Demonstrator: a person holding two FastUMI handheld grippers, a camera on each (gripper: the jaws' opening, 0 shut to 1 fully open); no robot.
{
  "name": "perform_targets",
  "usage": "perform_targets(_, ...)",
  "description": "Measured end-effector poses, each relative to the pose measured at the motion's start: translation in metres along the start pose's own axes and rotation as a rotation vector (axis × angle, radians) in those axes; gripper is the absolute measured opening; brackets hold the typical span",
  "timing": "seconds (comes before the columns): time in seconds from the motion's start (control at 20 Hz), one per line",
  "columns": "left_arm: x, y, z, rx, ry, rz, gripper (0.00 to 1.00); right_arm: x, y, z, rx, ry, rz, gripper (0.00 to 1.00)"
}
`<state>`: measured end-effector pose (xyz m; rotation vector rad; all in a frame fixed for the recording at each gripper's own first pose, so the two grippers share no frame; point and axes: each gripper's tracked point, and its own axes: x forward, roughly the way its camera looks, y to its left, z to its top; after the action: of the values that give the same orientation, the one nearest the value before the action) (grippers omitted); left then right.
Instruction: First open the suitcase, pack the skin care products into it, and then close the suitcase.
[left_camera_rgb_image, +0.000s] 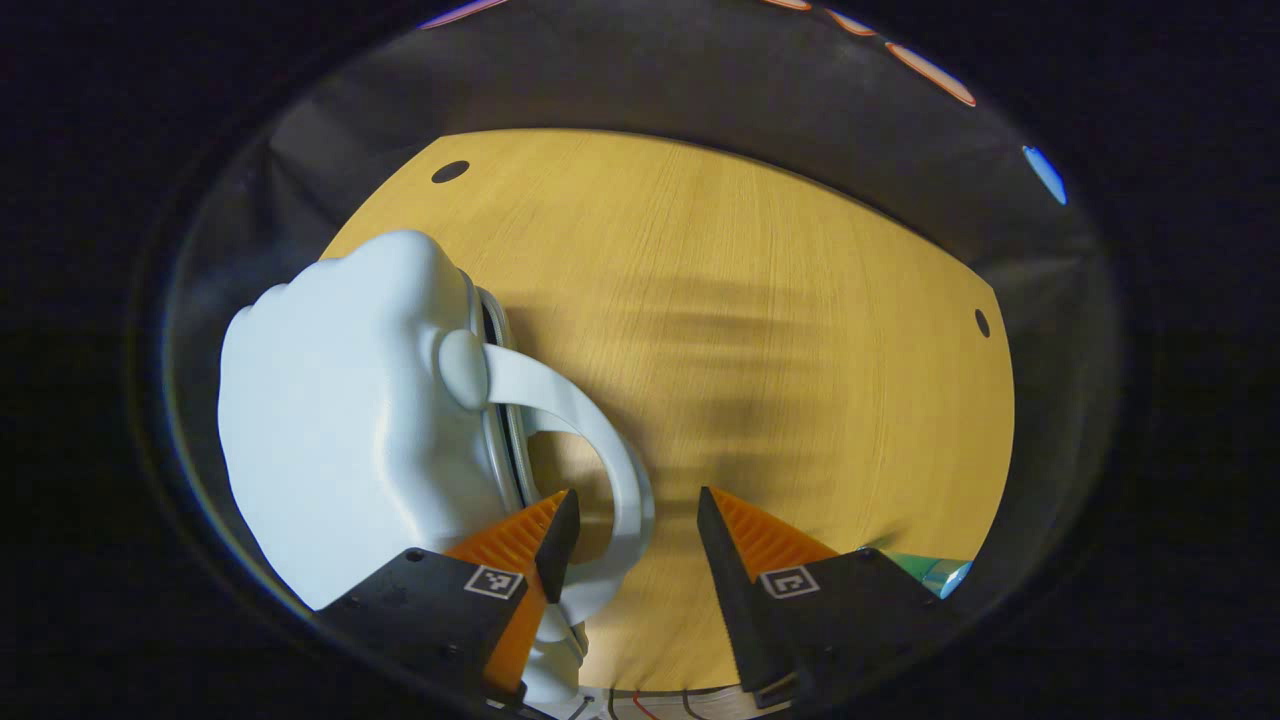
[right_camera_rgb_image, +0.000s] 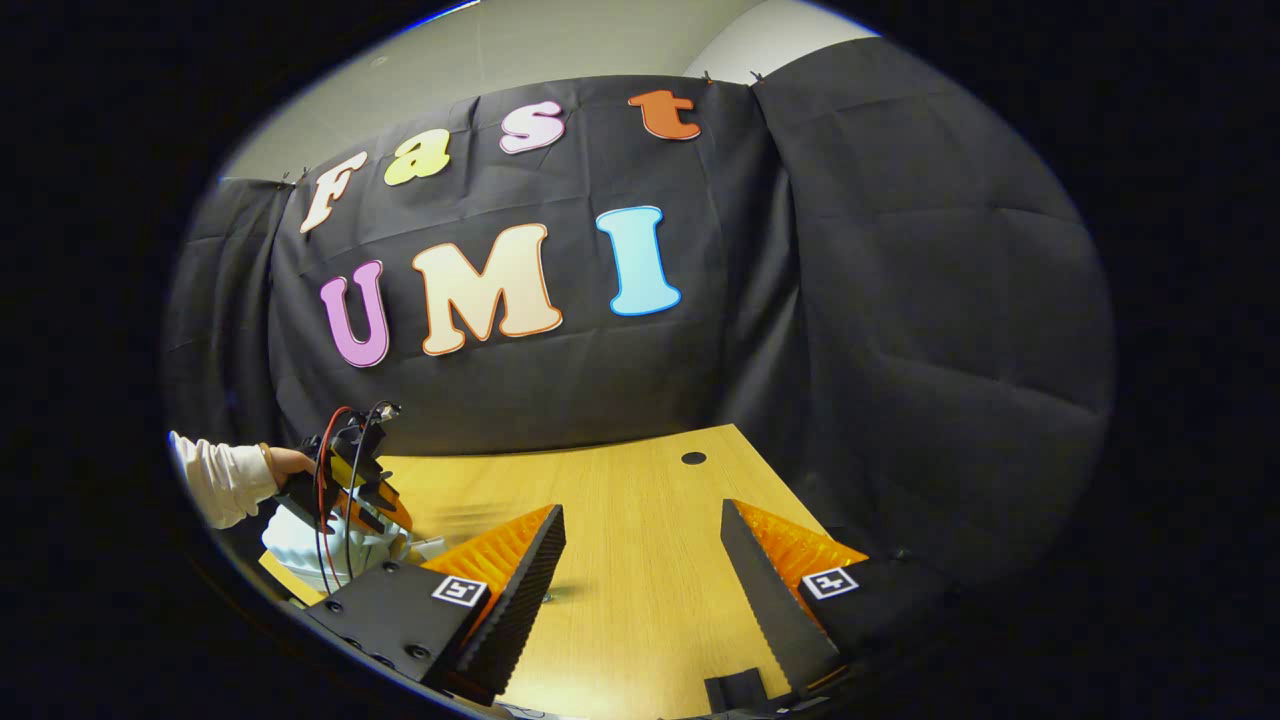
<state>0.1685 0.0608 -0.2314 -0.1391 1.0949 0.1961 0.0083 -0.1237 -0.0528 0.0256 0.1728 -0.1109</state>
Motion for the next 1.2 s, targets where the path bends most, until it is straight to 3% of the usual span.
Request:
perform_targets(0.2,0.011,0.006,-0.003,-0.022,0.032,0.022,0.48,-0.001,-0.015,0.001,-0.006,-0.001,-0.018,0.98)
perform_targets(0.25,0.013,0.005,-0.005,-0.033,0.044,0.022,0.46,0.000,-0.018,0.001,-0.005,-0.001,-0.020,0.98)
perform_targets(0.45,0.022,0.004,-0.015,-0.094,0.096,0.021,0.18,0.001,-0.027,-0.002,-0.007,0.003,-0.026,0.98)
perform_targets(0.8,0.016,0.000,-0.009,-0.065,0.056,0.005,0.05,0.001,-0.037,-0.006,-0.006,0.005,-0.030,0.98)
perform_targets(0.95,0.007,-0.004,-0.005,-0.049,0.008,0.007,0.04,0.006,-0.035,-0.005,0.001,0.000,-0.012,0.98)
perform_targets(1.2,-0.024,-0.009,0.005,-0.096,-0.056,-0.085,0.04,0.018,-0.017,-0.003,0.004,0.001,0.049,0.98)
